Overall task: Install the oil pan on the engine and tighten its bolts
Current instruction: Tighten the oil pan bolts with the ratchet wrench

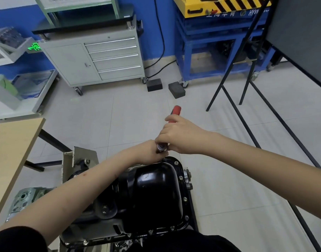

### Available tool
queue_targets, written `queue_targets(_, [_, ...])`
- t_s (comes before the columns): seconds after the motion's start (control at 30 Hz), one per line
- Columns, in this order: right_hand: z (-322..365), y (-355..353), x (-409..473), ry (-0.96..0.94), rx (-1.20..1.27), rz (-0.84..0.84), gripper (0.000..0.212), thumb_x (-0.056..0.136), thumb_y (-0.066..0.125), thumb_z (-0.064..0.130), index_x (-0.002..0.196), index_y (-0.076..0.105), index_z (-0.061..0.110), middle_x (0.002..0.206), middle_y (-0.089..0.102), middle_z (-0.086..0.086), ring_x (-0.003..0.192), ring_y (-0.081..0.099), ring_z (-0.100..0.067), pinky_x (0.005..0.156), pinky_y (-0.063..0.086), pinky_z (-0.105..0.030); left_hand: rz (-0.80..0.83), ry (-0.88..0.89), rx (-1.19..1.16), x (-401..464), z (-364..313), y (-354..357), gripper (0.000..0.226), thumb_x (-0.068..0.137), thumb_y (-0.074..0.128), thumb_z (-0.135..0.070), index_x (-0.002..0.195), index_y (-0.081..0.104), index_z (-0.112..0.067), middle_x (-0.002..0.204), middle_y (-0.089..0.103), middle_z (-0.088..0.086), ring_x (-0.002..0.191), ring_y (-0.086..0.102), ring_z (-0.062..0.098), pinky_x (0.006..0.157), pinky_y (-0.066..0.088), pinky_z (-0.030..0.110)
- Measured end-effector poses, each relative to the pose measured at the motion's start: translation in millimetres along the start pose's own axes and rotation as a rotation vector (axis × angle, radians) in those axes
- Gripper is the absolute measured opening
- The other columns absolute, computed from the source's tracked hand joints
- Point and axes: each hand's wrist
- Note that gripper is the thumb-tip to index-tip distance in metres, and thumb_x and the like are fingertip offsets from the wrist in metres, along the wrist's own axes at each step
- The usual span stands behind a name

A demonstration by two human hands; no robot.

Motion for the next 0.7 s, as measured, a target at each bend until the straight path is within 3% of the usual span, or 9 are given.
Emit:
queue_targets(0.1, [3.1, -2.7, 0.7, 0.106, 0.046, 0.008, 0.034, 0.089, 0.048, 0.047, 0.097, 0.057, 0.015, 0.097, 0.067, -0.005, 0.086, 0.058, -0.025, 0.098, 0.028, -0.029, -0.004, -0.04, 0.019, -0.1, -1.4, -2.1, 0.038, 0.094, 0.044, -0.021, 0.058, 0.032, -0.02, 0.071, 0.048, 0.022, 0.06, 0.035, 0.014, 0.048, 0.028, 0.015])
queue_targets(0.17, [5.1, -2.8, -1.1, 0.219, 0.14, 0.02, 0.042, 0.087, 0.046, 0.056, 0.084, 0.051, 0.014, 0.089, 0.067, -0.009, 0.071, 0.051, -0.027, 0.088, 0.035, -0.03, -0.058, -0.054, 0.051, -0.7, 0.7, -1.6, 0.04, 0.093, 0.047, -0.021, 0.056, 0.033, -0.015, 0.057, 0.039, 0.012, 0.053, 0.035, 0.013, 0.047, 0.029, 0.018])
queue_targets(0.27, [4.5, -0.5, -4.8, 0.189, 0.162, -0.007, 0.03, 0.09, 0.046, 0.042, 0.096, 0.054, 0.014, 0.099, 0.066, -0.005, 0.086, 0.056, -0.025, 0.091, 0.031, -0.029, -0.09, -0.02, 0.071, -1.9, 0.4, 1.6, 0.029, 0.094, 0.045, -0.02, 0.07, 0.046, -0.004, 0.073, 0.057, 0.022, 0.069, 0.049, 0.032, 0.053, 0.023, 0.025])
queue_targets(0.33, [0.8, -0.8, -4.7, 0.086, 0.126, -0.002, 0.023, 0.09, 0.046, 0.031, 0.108, 0.056, 0.018, 0.107, 0.063, 0.002, 0.101, 0.055, -0.02, 0.098, 0.024, -0.026, -0.06, 0.03, 0.067, -3.8, -0.5, 0.8, 0.029, 0.096, 0.043, -0.019, 0.075, 0.05, 0.0, 0.08, 0.058, 0.028, 0.071, 0.046, 0.034, 0.057, 0.024, 0.025])
queue_targets(0.4, [-1.8, -2.8, -4.1, 0.015, 0.097, -0.004, 0.023, 0.09, 0.047, 0.027, 0.11, 0.056, 0.02, 0.108, 0.062, 0.004, 0.104, 0.053, -0.019, 0.096, 0.025, -0.025, -0.016, 0.071, 0.068, -3.9, 0.7, -1.0, 0.03, 0.096, 0.043, -0.018, 0.072, 0.05, -0.002, 0.08, 0.057, 0.027, 0.07, 0.044, 0.031, 0.057, 0.024, 0.024])
queue_targets(0.47, [-0.4, -3.1, -3.5, 0.036, 0.098, -0.011, 0.026, 0.091, 0.047, 0.036, 0.106, 0.055, 0.016, 0.103, 0.063, -0.002, 0.097, 0.057, -0.024, 0.082, 0.033, -0.028, 0.006, 0.051, 0.067, -3.3, 1.2, -2.1, 0.036, 0.096, 0.042, -0.023, 0.062, 0.039, -0.013, 0.077, 0.055, 0.025, 0.067, 0.041, 0.026, 0.054, 0.023, 0.024])
queue_targets(0.57, [6.6, -3.0, -3.9, 0.195, 0.206, 0.03, 0.04, 0.089, 0.046, 0.052, 0.095, 0.052, 0.012, 0.093, 0.063, -0.009, 0.076, 0.055, -0.029, 0.059, 0.029, -0.029, -0.037, 0.008, 0.044, -4.3, -0.2, -1.2, 0.042, 0.092, 0.049, -0.021, 0.055, 0.031, -0.021, 0.058, 0.047, 0.011, 0.056, 0.035, 0.019, 0.047, 0.03, 0.016])
queue_targets(0.63, [10.3, -2.8, -4.5, 0.227, 0.233, 0.046, 0.04, 0.09, 0.046, 0.05, 0.096, 0.05, 0.011, 0.093, 0.062, -0.01, 0.068, 0.044, -0.026, 0.055, 0.025, -0.03, -0.078, 0.002, 0.024, -5.0, -1.3, 1.4, 0.039, 0.089, 0.051, -0.013, 0.055, 0.033, -0.018, 0.065, 0.054, 0.015, 0.055, 0.038, 0.021, 0.049, 0.032, 0.011])
queue_targets(0.7, [9.2, -3.4, -3.6, 0.201, 0.214, 0.051, 0.033, 0.092, 0.046, 0.042, 0.102, 0.05, 0.011, 0.098, 0.062, -0.01, 0.072, 0.047, -0.027, 0.058, 0.028, -0.031, -0.086, -0.006, -0.005, -4.0, -0.4, 3.9, 0.027, 0.091, 0.049, -0.012, 0.064, 0.041, -0.009, 0.082, 0.06, 0.025, 0.065, 0.045, 0.026, 0.05, 0.029, 0.016])
Point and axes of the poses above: each hand's wrist, its own x-axis towards the middle knuckle, its own y-axis out of the palm, z = x × y
